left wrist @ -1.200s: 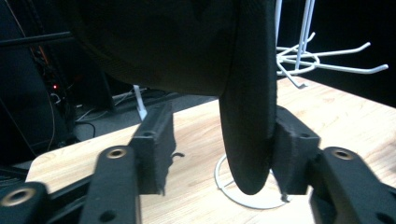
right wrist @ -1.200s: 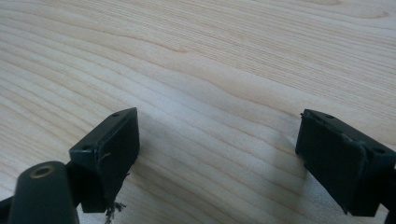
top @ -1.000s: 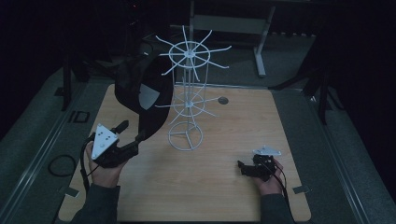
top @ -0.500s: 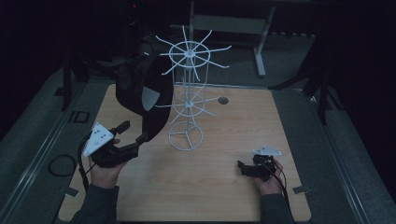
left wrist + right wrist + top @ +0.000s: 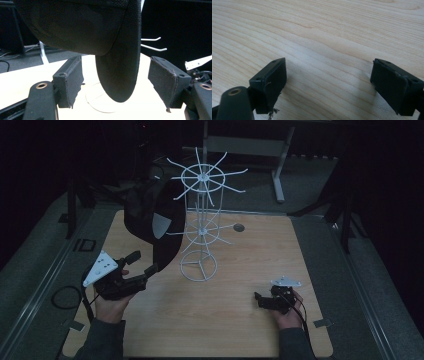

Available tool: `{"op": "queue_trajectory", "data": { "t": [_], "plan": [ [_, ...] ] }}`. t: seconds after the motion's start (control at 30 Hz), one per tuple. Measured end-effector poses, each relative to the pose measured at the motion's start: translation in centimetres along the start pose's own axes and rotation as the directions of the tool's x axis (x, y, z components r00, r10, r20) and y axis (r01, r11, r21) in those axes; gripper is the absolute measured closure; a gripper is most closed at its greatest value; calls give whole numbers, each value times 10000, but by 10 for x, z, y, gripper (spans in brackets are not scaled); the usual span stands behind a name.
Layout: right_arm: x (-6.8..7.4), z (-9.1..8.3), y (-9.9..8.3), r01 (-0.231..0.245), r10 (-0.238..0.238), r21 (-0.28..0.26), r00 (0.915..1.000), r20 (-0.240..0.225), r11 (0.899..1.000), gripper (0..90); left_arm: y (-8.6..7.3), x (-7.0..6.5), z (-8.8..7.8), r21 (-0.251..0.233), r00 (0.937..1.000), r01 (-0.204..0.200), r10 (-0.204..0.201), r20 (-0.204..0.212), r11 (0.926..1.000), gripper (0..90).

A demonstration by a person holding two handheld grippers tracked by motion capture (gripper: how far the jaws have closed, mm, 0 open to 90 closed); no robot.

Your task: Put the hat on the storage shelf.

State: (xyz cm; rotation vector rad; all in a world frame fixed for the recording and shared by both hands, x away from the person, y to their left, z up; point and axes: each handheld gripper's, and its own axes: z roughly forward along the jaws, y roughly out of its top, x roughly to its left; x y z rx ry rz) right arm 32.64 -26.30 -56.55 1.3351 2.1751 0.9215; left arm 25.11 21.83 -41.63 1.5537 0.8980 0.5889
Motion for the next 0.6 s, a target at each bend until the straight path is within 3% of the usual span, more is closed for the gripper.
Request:
{"op": "queue_trajectory", "data": {
  "t": [0.6],
  "plan": [
    [0,0,0,-4,4,8,10000,-9,10000,132,1,2,-3,292,9950,551,-573,817,9981,302]
  ]
}}
